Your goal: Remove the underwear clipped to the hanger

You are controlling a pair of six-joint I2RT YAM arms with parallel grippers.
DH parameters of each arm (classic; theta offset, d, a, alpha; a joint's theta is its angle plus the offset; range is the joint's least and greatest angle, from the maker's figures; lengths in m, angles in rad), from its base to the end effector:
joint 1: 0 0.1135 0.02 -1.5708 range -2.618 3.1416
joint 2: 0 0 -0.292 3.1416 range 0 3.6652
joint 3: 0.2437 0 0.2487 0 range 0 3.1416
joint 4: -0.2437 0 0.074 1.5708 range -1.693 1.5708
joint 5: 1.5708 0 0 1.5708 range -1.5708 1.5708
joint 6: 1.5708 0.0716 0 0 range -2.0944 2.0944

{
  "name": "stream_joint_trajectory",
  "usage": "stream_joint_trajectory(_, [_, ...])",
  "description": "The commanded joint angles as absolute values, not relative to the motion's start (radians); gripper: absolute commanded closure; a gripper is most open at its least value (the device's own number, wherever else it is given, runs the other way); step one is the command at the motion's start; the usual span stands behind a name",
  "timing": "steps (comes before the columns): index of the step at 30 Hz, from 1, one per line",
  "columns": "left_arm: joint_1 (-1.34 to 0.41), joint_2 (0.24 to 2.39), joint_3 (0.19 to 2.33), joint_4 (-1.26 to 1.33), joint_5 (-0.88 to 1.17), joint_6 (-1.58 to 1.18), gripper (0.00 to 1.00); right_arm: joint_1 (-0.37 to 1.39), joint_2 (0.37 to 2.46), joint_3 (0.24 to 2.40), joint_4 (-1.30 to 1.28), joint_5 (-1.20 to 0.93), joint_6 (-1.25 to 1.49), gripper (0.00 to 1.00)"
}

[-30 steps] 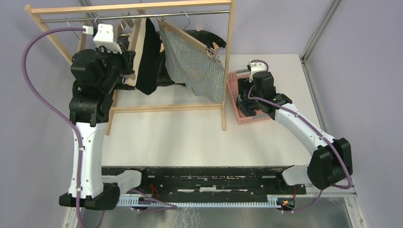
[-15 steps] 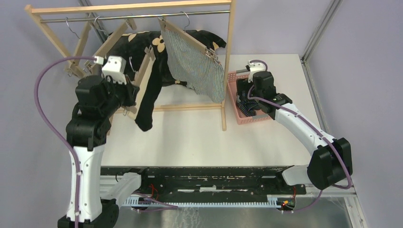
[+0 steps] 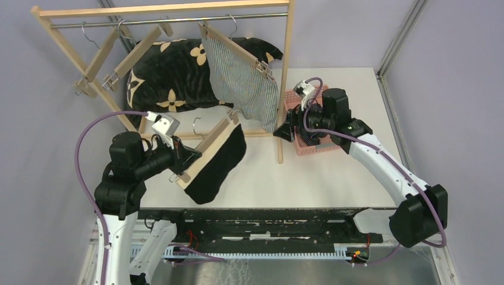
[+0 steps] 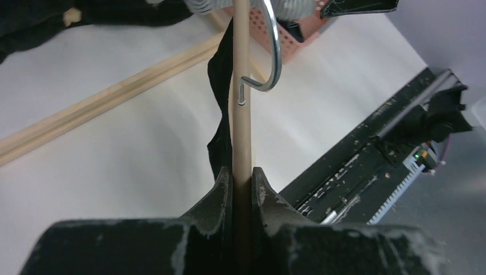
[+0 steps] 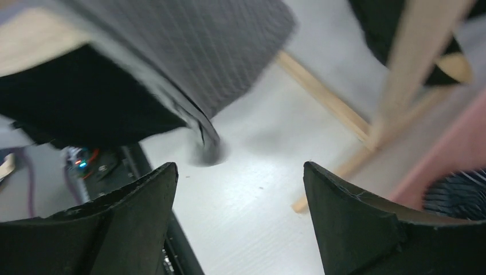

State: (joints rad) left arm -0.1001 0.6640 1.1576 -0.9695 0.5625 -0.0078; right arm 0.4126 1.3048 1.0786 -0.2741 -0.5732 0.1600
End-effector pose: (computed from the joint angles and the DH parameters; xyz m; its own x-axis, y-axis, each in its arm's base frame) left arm 0.0895 -0.0474 0.3990 -0.4602 0.0396 -0.8870 0.5526 0.7946 -0.2512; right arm 0.2681 0.1597 0.3352 -0.5569 -0.0977 -0.8248 -0.6929 0.6021 0.3966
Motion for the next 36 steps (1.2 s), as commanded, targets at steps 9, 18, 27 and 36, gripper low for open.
stream_joint_trajectory(9, [-0.098, 0.633, 0.923, -0.587, 1.021, -0.147, 0.97, 0.460, 1.056, 1.002, -0.003, -1.122, 0.202, 0.10])
stream_joint_trajectory(18, [-0.098, 0.596, 0.876, -0.470, 1.101, -0.224, 0.97, 0.497, 1.073, 1.005, 0.008, -1.093, 0.229, 0.10])
stream_joint_trajectory(27, [-0.098, 0.549, 0.834, -0.444, 1.147, -0.287, 0.97, 0.517, 1.145, 1.050, 0.012, -1.065, 0.217, 0.10])
stream_joint_trajectory(36, [-0.097, 0.514, 0.801, -0.444, 1.129, -0.323, 0.97, 0.520, 1.175, 1.150, -0.039, -1.065, 0.169, 0.10])
